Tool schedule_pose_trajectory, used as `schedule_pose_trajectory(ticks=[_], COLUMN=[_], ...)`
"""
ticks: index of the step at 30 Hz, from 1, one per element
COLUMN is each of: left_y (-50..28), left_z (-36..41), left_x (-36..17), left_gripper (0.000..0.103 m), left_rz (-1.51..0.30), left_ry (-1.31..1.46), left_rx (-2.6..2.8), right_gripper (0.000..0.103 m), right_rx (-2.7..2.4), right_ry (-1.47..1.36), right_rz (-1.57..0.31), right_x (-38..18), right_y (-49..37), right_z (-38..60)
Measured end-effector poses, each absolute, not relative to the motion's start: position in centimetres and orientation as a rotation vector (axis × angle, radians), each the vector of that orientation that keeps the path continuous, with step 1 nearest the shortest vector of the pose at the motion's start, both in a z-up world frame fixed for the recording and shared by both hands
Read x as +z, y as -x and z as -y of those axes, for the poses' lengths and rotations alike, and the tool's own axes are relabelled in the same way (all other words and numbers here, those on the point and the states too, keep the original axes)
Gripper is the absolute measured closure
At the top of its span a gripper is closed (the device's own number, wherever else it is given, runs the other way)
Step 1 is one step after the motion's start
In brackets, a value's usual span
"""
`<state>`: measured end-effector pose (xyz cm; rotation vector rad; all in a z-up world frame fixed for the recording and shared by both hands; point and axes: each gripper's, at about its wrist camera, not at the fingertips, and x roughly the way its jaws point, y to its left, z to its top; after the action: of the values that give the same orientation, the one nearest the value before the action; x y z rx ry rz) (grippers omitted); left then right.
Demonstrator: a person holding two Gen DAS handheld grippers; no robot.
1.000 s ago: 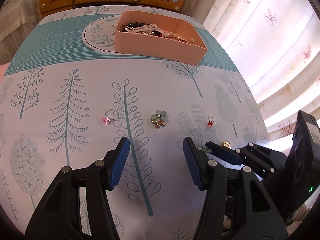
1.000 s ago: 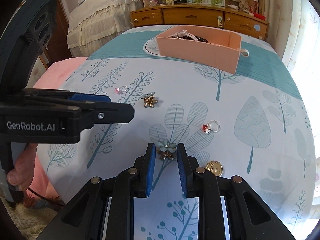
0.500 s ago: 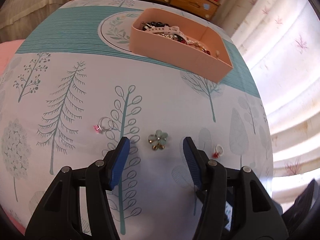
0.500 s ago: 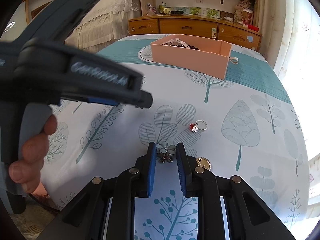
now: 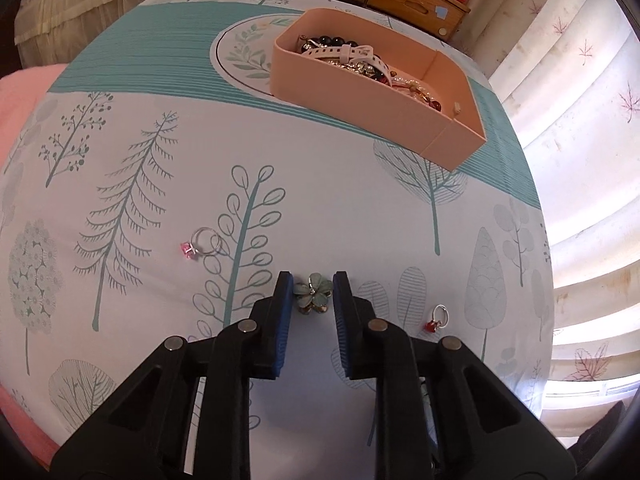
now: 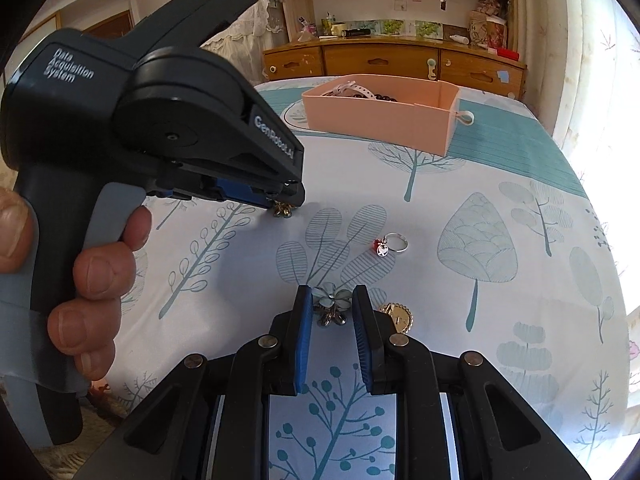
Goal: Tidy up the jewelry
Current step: 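Grasp green flower earring with left tool and lift it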
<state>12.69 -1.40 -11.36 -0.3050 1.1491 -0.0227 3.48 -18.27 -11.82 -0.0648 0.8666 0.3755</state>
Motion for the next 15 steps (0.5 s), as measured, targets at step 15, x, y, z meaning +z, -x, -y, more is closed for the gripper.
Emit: schedule_pose_trajectory(ticks=[15], left_y=[-9.1], left_z=[0.9], left_x=[-5.7], left_gripper=[0.086], left_rz=[-0.968], left_ry=[0.182], left_rx=[-0.064], right_gripper=[0.083], right_rx=[0.378], right_ry=[0.059], right_rz=[-0.887], right_x=[-11.7], right_y=[-3.7], right_z=[18.0])
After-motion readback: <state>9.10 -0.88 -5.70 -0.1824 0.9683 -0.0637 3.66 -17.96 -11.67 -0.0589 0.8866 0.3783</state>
